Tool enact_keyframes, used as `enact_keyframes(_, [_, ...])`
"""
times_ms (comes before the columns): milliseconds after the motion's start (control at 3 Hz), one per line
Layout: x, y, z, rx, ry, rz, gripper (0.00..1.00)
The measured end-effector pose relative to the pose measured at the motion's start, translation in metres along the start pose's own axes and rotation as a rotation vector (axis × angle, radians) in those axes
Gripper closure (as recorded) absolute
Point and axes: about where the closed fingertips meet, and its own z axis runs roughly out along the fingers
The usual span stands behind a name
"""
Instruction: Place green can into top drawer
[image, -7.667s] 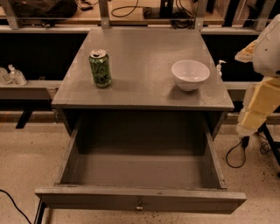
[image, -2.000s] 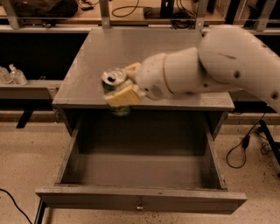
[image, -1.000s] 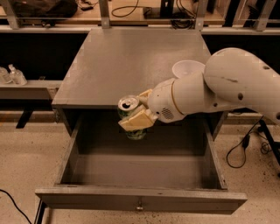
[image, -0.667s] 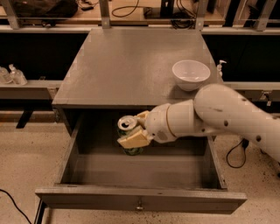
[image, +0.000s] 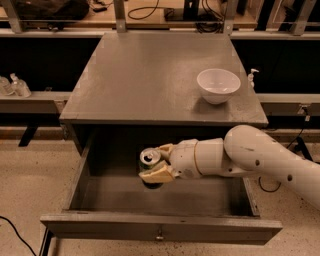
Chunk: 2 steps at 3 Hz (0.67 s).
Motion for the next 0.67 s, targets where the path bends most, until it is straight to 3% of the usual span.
enact_keyframes(333, [0.021, -0.007, 0.01, -0.032, -0.073, 0.018, 1.0])
enact_keyframes(667, [0.058, -0.015, 0.032, -0.072, -0.105, 0.078, 0.98])
